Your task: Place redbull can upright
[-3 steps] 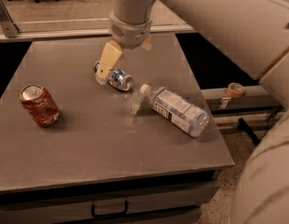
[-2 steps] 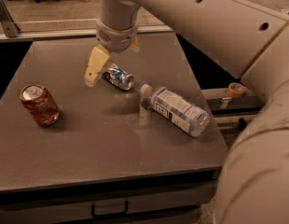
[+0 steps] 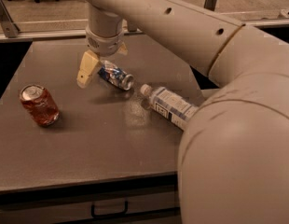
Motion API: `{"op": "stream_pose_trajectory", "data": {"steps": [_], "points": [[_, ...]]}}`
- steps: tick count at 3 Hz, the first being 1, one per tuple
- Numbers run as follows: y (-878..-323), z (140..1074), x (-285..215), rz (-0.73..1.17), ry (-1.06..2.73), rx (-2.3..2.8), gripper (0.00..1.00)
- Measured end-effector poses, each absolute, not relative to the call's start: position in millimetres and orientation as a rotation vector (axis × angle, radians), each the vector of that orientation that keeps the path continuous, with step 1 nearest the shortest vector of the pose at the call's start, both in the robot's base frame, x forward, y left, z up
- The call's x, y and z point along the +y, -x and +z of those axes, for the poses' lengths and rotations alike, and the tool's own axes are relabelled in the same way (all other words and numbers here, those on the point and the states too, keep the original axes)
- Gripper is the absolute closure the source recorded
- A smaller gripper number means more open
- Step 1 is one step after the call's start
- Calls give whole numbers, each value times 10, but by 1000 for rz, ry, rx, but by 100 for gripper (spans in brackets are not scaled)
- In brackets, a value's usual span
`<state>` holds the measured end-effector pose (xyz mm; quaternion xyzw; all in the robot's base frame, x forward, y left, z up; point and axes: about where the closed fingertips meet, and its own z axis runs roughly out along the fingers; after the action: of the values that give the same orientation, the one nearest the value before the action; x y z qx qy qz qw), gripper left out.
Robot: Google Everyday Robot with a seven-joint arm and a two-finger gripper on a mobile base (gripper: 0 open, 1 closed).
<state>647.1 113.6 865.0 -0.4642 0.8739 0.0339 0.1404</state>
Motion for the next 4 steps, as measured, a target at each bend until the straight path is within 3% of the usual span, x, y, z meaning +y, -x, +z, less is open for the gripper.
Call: {"op": "stream_pose_trajectory", "data": {"steps": [1,2,4], "points": [[-6644,8515,1088,70,1318,2540,0],[-6695,8339,1076,48,1355,2544,18],[-6681,8308,1175,28,1437,2504,64]]}}
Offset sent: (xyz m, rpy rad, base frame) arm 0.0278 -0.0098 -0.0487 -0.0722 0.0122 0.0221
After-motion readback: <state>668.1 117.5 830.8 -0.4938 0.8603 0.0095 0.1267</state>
